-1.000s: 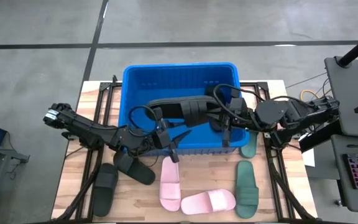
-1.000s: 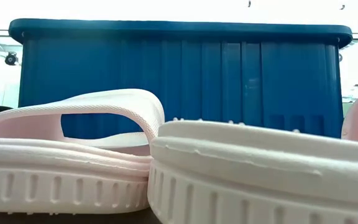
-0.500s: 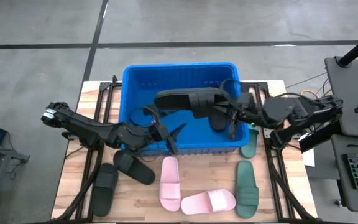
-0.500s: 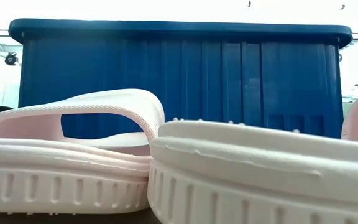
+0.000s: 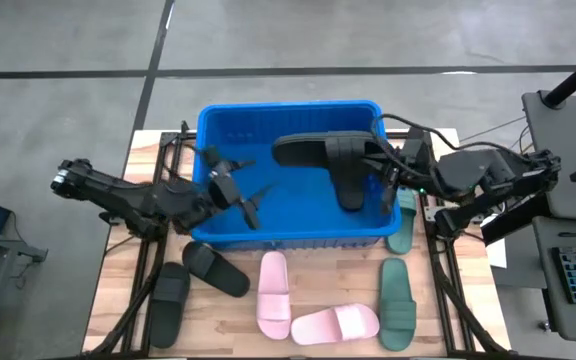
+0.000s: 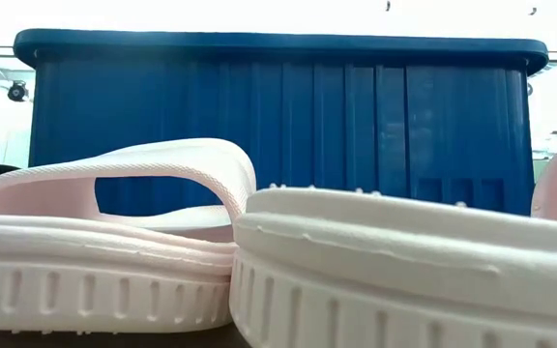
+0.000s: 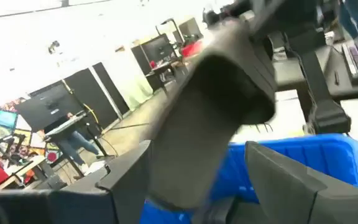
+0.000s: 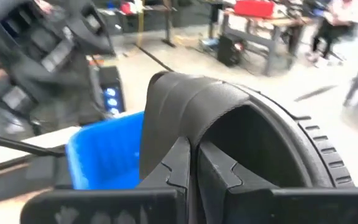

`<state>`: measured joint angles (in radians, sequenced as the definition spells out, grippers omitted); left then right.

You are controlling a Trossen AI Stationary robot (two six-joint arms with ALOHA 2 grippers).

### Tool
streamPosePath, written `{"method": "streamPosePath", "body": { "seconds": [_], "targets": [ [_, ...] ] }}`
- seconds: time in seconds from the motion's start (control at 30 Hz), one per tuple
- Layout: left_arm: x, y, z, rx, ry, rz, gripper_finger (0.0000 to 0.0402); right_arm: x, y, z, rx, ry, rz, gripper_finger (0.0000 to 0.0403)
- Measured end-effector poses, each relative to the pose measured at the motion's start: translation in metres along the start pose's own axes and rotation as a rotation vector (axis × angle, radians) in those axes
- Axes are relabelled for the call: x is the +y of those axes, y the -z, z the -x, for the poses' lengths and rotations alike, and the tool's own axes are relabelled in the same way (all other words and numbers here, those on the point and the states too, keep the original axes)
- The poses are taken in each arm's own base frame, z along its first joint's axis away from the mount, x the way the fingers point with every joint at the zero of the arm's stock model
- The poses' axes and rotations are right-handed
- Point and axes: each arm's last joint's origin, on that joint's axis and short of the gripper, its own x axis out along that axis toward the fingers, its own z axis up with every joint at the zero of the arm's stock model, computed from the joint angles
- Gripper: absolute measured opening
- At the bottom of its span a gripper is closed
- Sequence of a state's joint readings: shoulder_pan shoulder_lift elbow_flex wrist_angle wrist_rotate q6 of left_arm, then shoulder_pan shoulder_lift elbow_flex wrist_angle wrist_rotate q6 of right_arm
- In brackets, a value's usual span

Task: Pick and place slides into bin
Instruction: Put the black slide into the blue bin

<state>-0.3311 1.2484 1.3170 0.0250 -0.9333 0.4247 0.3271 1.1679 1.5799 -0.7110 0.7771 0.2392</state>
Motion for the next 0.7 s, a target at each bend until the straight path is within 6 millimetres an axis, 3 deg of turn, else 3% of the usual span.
{"method": "streamPosePath", "body": {
  "seconds": [0.13, 0.3, 0.7],
  "targets": [
    [0.032, -0.012, 0.018, -0.06, 0.014, 0.124, 0.024, -0.006, 0.002, 0.001, 0.019, 0.03, 0.016, 0.0011],
    [0.058, -0.01, 0.038, -0.089, 0.204, 0.269, 0.024, -0.012, 0.001, -0.001, 0.026, 0.047, -0.002, 0.0011],
    [0.071, 0.004, 0.051, 0.015, 0.258, 0.324, 0.024, -0.047, -0.003, -0.021, 0.101, -0.039, -0.039, 0.0011]
  ]
}}
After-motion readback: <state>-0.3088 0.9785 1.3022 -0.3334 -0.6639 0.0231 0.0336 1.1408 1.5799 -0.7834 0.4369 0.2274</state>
